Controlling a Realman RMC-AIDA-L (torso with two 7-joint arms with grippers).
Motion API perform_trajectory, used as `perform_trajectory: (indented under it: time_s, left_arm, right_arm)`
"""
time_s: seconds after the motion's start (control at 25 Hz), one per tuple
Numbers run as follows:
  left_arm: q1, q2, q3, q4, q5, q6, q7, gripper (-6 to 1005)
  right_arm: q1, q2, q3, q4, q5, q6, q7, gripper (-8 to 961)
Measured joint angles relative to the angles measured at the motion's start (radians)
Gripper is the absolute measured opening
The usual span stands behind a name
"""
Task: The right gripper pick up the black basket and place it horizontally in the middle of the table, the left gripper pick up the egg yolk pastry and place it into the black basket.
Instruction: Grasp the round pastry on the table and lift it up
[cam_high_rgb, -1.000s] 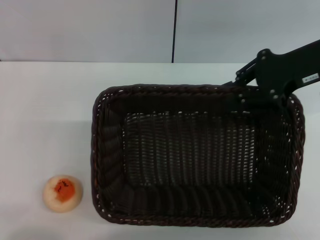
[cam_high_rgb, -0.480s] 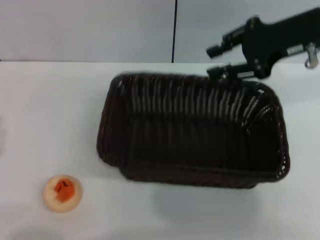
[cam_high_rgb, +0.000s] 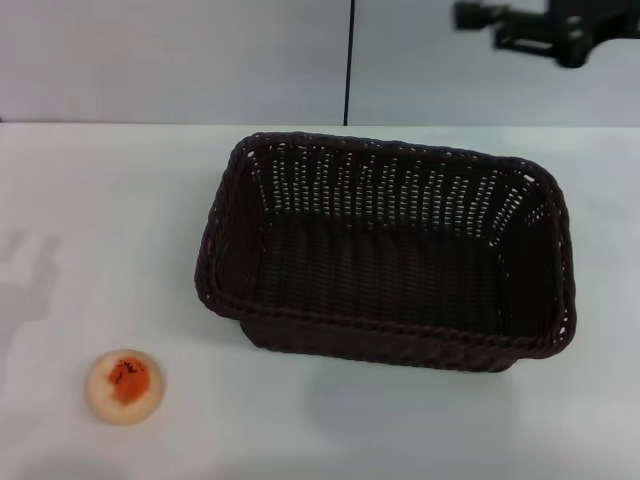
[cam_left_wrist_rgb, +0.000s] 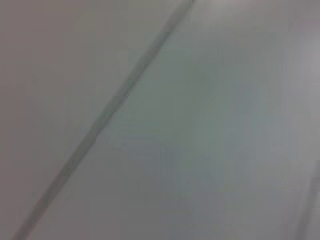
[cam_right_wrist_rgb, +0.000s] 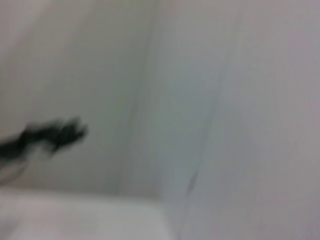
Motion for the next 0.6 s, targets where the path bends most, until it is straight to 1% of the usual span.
perform_trajectory:
  time_s: [0.04,0.12,0.16,0.2,0.28,0.32,0.36,0.4,0.44,0.48,0.52,0.6]
  left_arm:
    - [-0.008,0.002,0.038,0.03,0.0,0.001,-0.002,505]
    - [-0.022,0.007,0.145,0.096,0.0,0.0,-0.003,505]
    - [-0.026,0.009,0.198,0.125,0.0,-0.001,-0.003,505]
    - [-0.028,0.011,0.242,0.146,0.0,-0.002,-0.002,506]
    - [-0.028,0.011,0.242,0.146,0.0,-0.002,-0.002,506]
    - [-0.029,0.014,0.33,0.185,0.0,-0.004,0.001,506]
    - [-0.029,0.015,0.36,0.201,0.0,-0.004,0.004,506]
    - [-0.028,0.015,0.386,0.212,0.0,-0.004,0.007,506]
    - [-0.028,0.015,0.386,0.212,0.0,-0.004,0.007,506]
    - [-0.026,0.015,0.407,0.221,0.0,-0.003,0.014,506]
    - [-0.021,0.012,0.461,0.243,0.0,-0.003,0.033,506]
    - [-0.021,0.007,0.523,0.265,0.0,-0.023,0.043,506]
  right_arm:
    - [-0.03,0.01,0.022,0.014,0.043,0.005,-0.017,412]
    - [-0.095,0.029,0.063,0.062,0.136,0.011,-0.069,412]
    - [-0.14,0.038,0.09,0.127,0.208,0.017,-0.117,412]
    - [-0.14,0.038,0.09,0.127,0.208,0.017,-0.117,412]
    - [-0.177,0.04,0.123,0.224,0.278,0.022,-0.167,412]
    - [-0.192,0.041,0.145,0.27,0.307,0.023,-0.192,412]
    - [-0.218,0.042,0.201,0.38,0.373,0.023,-0.26,412]
    - [-0.218,0.042,0.201,0.38,0.373,0.023,-0.26,412]
    - [-0.235,0.044,0.233,0.427,0.41,0.023,-0.3,412]
    - [-0.246,0.046,0.254,0.455,0.432,0.023,-0.322,412]
    - [-0.26,0.049,0.282,0.483,0.462,0.024,-0.351,412]
    - [-0.292,0.052,0.341,0.529,0.505,0.025,-0.386,412]
